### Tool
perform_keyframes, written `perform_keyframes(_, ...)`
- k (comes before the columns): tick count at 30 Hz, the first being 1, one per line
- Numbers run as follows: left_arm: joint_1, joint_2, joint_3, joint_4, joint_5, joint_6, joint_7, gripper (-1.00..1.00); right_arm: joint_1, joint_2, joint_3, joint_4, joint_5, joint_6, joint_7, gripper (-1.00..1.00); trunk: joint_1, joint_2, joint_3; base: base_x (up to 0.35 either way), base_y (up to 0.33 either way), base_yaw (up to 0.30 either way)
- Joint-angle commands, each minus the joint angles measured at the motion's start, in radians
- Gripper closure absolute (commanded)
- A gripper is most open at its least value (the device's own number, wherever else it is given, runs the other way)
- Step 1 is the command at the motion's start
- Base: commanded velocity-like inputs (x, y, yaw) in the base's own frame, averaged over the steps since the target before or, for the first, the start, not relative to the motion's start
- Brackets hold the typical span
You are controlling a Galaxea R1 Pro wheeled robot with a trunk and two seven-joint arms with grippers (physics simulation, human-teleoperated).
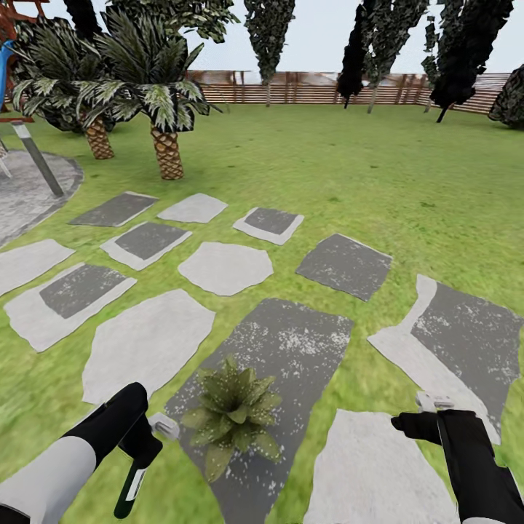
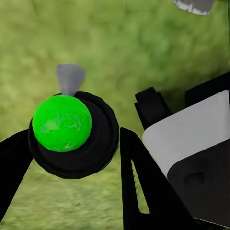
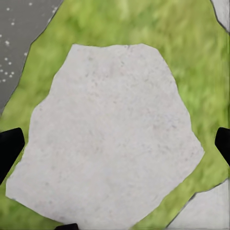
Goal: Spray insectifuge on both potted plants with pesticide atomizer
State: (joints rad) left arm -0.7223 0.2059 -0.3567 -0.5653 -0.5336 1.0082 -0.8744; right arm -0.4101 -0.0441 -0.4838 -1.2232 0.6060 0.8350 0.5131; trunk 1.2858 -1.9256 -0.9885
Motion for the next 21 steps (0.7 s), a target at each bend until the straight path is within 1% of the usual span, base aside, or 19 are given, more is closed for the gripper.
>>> perform_keyframes(1,0.0,0.001,-0.006,-0.002,-0.009,0.002,-0.01,1.0,-0.001,0.0,-0.001,-0.001,0.011,0.002,0.01,-1.0,0.0,0.0,-0.001,0.0,0.0,-0.269)
perform_keyframes(4,0.001,0.001,-0.006,-0.002,-0.009,0.002,-0.009,1.0,-0.001,0.0,-0.001,-0.001,0.011,0.002,0.01,-1.0,0.0,0.0,-0.001,0.0,0.0,-0.178)
perform_keyframes(10,-0.006,0.003,-0.006,-0.003,-0.009,0.003,-0.01,1.0,-0.001,-0.001,-0.001,-0.001,0.011,0.002,0.01,-1.0,0.0,0.0,-0.001,0.0,0.0,-0.016)
perform_keyframes(15,-0.042,0.004,-0.005,-0.004,-0.009,0.003,-0.012,1.0,-0.001,-0.003,-0.002,-0.001,0.01,0.002,0.01,-1.0,0.0,0.0,-0.001,0.0,0.0,0.0)
perform_keyframes(18,-0.077,0.004,-0.005,-0.004,-0.009,0.004,-0.012,1.0,-0.001,-0.004,-0.002,-0.001,0.009,0.002,0.01,-1.0,0.0,0.0,-0.001,0.0,0.0,0.0)
perform_keyframes(21,-0.089,0.003,-0.005,-0.003,-0.009,0.004,-0.012,1.0,-0.001,-0.005,-0.002,-0.001,0.009,0.002,0.01,-1.0,0.0,0.0,-0.001,0.0,0.0,0.0)
